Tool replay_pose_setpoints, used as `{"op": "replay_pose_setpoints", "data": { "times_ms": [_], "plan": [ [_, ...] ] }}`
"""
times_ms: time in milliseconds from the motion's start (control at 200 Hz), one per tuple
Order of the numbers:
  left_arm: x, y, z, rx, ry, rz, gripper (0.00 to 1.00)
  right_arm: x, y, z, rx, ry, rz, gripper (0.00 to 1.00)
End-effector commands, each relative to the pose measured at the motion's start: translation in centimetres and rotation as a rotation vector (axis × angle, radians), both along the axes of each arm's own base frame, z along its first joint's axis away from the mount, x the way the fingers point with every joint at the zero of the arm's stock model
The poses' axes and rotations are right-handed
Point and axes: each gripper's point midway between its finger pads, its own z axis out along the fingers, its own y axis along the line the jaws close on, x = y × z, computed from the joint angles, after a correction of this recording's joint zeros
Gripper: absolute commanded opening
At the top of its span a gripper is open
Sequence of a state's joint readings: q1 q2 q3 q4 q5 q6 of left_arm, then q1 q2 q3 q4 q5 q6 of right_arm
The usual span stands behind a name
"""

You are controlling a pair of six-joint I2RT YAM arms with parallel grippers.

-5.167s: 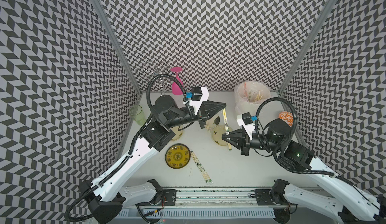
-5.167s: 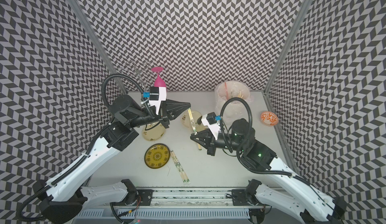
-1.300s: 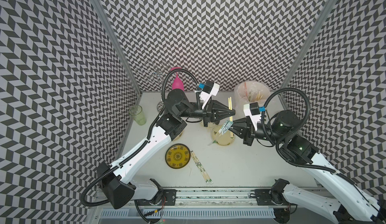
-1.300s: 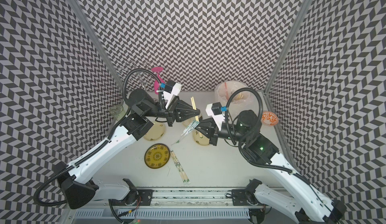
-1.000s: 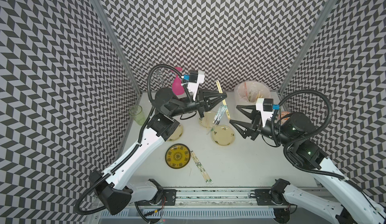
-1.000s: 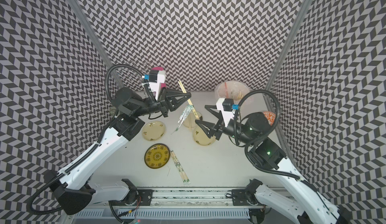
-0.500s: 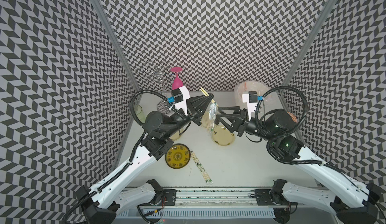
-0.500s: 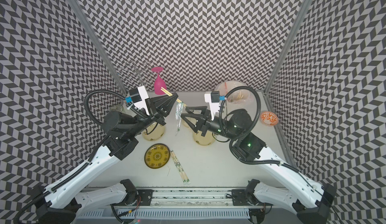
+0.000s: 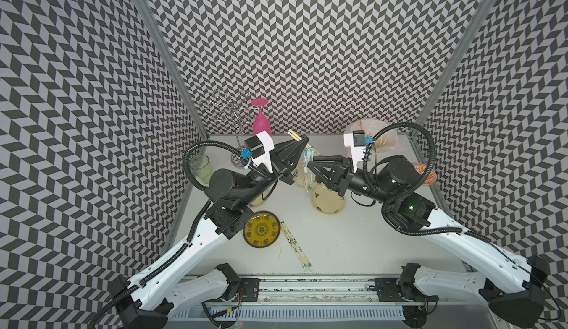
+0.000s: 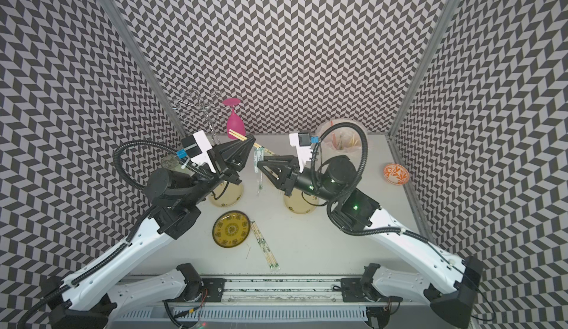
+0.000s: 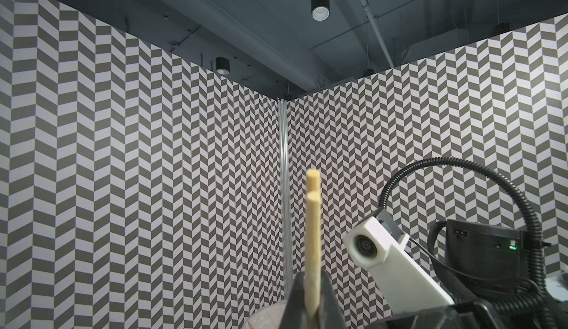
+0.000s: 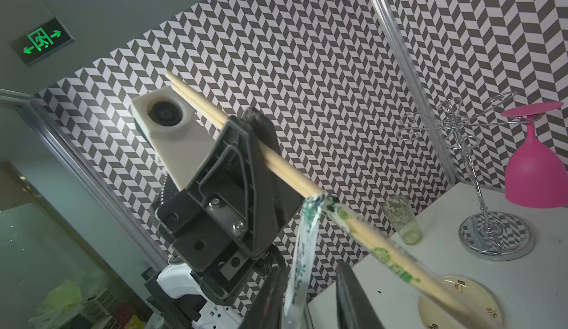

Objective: Remove the packaging of disposable chopsticks
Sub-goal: Remove the packet bag from the disposable chopsticks, then place the packet bag in the trash bin.

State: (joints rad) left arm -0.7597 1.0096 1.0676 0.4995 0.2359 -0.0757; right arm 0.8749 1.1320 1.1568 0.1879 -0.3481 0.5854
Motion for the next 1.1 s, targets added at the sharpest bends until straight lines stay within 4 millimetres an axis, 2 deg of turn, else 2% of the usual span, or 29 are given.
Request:
{"op": "replay_pose_setpoints", "data": {
  "times_ms": [0, 55, 90, 245, 335, 451, 576, 736, 951, 1096],
  "plan": [
    [-0.3, 0.3, 0.3, -0.005, -0.023, 0.019, 0.0, -0.8, -0.1, 2.2, 0.064, -0.036, 0.03, 0.33],
    [-0.2, 0.3, 0.2, 0.003, -0.024, 0.027, 0.0, -1.1, 0.2, 2.3, 0.066, -0.045, 0.054, 0.35],
    [-0.2, 0.3, 0.2, 0.004, -0.025, 0.028, 0.0, -1.2, 0.4, 2.3, 0.064, -0.043, 0.066, 0.32],
    [-0.5, 0.7, 0.6, -0.003, -0.043, 0.037, 0.0, -0.6, 0.6, 1.9, 0.045, -0.025, 0.047, 0.0],
    [-0.5, 1.2, 0.7, -0.008, -0.048, 0.069, 0.0, 0.1, -0.1, 1.6, 0.034, -0.009, -0.017, 0.0],
    [-0.8, 3.1, 1.7, -0.057, -0.061, 0.13, 0.0, 1.3, -1.4, 0.8, -0.012, 0.004, -0.125, 0.0],
    [-2.1, 5.4, 3.8, -0.13, -0.105, 0.171, 0.0, 4.0, -4.3, -1.4, -0.099, 0.05, -0.315, 0.0],
    [-3.7, 6.9, 5.7, -0.182, -0.145, 0.159, 0.0, 7.2, -9.1, -3.6, -0.14, 0.106, -0.447, 0.0],
    [-5.0, 7.7, 6.2, -0.203, -0.154, 0.13, 0.0, 10.5, -14.2, -3.0, -0.211, 0.066, -0.638, 0.0],
    [-4.7, 7.8, 5.5, -0.19, -0.135, 0.144, 0.0, 14.3, -18.4, -3.3, -0.294, 0.098, -0.834, 0.0]
  ]
}}
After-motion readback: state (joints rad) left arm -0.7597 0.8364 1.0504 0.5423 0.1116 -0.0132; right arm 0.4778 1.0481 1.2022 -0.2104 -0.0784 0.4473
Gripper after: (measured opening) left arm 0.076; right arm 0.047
